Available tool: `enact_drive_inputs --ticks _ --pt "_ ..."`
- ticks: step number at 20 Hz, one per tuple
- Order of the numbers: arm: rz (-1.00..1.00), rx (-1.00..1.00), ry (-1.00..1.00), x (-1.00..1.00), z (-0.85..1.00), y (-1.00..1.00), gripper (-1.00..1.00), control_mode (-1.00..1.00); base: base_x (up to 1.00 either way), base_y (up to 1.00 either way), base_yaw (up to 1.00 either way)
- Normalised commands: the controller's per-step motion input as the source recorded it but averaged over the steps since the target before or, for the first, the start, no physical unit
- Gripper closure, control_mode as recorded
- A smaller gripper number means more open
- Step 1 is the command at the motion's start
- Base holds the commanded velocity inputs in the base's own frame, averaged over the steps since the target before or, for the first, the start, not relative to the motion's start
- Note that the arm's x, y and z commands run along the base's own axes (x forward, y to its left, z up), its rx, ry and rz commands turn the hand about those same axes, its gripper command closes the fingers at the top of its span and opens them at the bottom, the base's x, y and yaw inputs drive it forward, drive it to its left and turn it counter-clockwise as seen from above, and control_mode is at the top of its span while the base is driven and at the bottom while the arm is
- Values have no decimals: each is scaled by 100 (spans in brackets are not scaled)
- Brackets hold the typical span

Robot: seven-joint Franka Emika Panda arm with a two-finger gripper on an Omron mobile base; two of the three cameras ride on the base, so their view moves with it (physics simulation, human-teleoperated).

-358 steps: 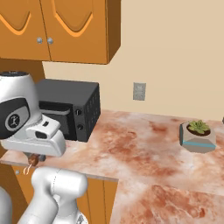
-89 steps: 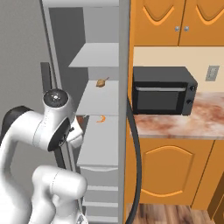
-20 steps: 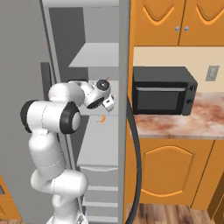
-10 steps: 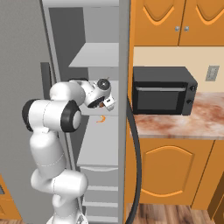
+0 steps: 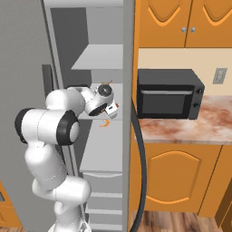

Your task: Store the kebab skewer in the freezer for long-term storage. Close the freezer door after placing the cooked food.

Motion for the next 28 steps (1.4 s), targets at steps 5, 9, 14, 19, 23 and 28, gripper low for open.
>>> enact_drive_inputs --ticks 5,9,14,19,23,28 --pt "-8 -1 0 -86 42 0 -100 -100 0 0 0" --pt "-7 -6 0 -92 68 0 -100 -100 0 0 0" --pt "-11 -5 16 -81 81 -6 -100 -100 0 0 0" --pt "-3 -5 17 -81 68 -21 -100 -100 0 0 0" --pt "7 -1 28 -91 14 -10 -100 -100 0 0 0" --pt "21 0 25 -99 0 0 -100 -100 0 0 0"
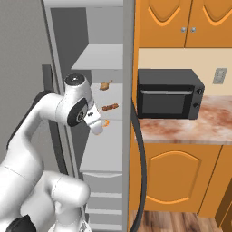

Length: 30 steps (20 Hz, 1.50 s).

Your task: Store the kebab skewer in the freezer for long-term storage. Close the freezer door after placing the cooked food.

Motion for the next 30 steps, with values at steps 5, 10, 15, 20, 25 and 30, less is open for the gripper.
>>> enact_drive_inputs --ticks 5,10,15,20,25,30 --pt "33 -4 26 -70 0 14 -100 -100 0 0 0" --pt "37 -9 17 -12 0 17 -100 -100 0 0 0" --pt "34 -5 1 -52 -3 38 -100 -100 0 0 0" --pt "37 -3 -19 -78 -7 36 -100 -100 0 0 0" --pt "27 -4 -5 -40 0 39 -100 -100 0 0 0" --pt "11 -7 8 -6 -6 17 -100 -100 0 0 0"
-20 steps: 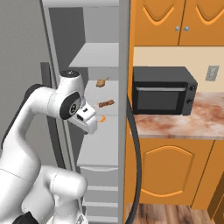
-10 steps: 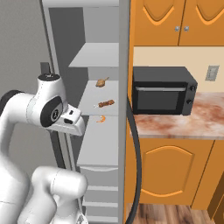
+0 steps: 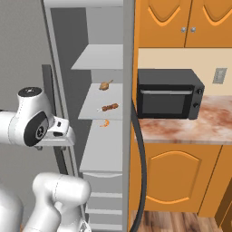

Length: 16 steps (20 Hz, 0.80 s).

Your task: Store the kebab skewer in the freezer for long-term storage. Close the freezer door after placing the cooked food.

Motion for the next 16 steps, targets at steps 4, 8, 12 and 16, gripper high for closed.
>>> enact_drive_inputs --ticks 4,8,12,16 --pt "1 -5 18 0 -4 -1 -100 -100 0 0 0" --pt "-15 0 20 0 0 -12 -100 -100 0 0 0" --pt "-22 0 9 -5 0 -22 -100 -100 0 0 0" --pt "-20 0 0 -20 -8 -27 -100 -100 0 0 0"
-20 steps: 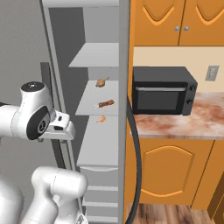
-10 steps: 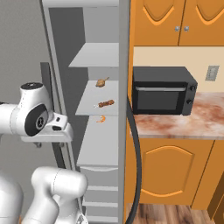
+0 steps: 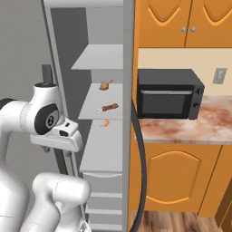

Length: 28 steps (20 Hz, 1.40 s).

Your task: Store the kebab skewer in the freezer for long-term storage. Close the freezer door after placing the cooked food.

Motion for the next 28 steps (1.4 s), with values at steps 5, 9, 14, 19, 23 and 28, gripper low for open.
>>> enact_drive_inputs --ticks 5,9,14,19,23,28 --pt "-12 0 0 -7 -13 -13 -100 -100 0 0 0" --pt "0 0 1 0 -2 0 -100 -100 0 0 0" --pt "0 0 0 0 0 0 -100 -100 0 0 0" --pt "0 0 0 0 0 0 -100 -100 0 0 0" --pt "0 0 0 -1 0 0 -100 100 -13 0 0" --pt "0 0 0 0 0 0 -100 100 -35 0 0"
